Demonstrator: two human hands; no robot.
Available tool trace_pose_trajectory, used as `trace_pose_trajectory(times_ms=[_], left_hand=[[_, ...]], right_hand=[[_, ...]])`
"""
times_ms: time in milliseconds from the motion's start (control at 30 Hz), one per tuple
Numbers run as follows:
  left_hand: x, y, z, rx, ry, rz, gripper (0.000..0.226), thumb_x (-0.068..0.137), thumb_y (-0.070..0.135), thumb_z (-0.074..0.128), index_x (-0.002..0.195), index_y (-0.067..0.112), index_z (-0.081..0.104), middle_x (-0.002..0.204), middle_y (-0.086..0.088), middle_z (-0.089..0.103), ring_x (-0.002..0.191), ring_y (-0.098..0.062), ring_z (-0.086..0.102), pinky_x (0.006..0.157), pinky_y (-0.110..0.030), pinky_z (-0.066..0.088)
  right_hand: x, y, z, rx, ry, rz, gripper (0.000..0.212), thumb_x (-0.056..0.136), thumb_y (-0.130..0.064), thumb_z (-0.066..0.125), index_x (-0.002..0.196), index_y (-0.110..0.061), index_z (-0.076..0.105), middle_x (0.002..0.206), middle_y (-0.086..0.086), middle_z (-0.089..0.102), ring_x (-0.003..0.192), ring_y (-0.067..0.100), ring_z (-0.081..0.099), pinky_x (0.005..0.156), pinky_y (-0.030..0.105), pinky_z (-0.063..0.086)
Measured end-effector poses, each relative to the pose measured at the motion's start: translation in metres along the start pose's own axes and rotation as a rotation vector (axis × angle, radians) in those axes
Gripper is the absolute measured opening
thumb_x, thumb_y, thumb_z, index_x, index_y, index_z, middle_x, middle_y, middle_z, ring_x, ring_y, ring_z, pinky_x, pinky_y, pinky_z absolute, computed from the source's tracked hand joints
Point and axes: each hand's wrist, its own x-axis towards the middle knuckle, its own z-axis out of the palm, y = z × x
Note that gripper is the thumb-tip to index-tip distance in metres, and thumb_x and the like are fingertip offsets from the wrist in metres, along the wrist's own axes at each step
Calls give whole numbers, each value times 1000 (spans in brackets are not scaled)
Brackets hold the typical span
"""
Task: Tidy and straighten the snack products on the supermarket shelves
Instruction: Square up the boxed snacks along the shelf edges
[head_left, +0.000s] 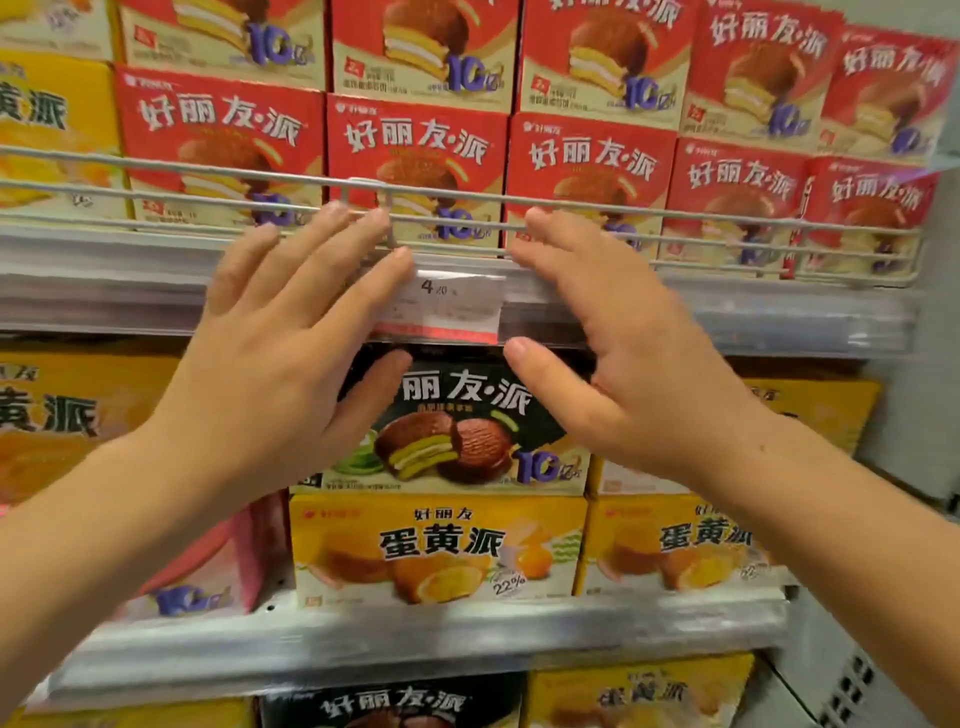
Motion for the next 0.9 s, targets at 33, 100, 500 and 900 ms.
trace_pose_trajectory(times_ms=[33,100,500,900], left_hand=[[-4,2,3,29,2,-1,56,96,37,50,142,5,48,151,-15,41,143,-33,35,114,-55,23],[-9,8,9,61,14,-20,58,98,35,48,146,4,42,154,-15,36,145,-32,30,116,-58,20],[-58,45,18,27,-250,-195,60,90,34,55,138,0,46,143,-22,47,136,-38,37,112,-53,25],[-25,40,10,92,-393,-393,81,56,39,92,121,10,54,114,-18,60,112,-44,51,103,-60,31]], right_hand=[[-4,1,7,-21,5,-3,61,93,-35,54,146,-8,40,156,10,31,147,22,21,121,37,16],[-8,4,19,-76,40,-35,61,93,-34,54,145,-5,40,157,16,27,148,29,19,121,43,13],[-9,9,42,-135,280,-113,64,71,-10,56,133,3,54,143,23,47,133,42,42,111,57,29],[-9,5,42,-55,306,-83,59,75,-13,58,132,0,56,143,20,48,134,39,43,113,54,28]])
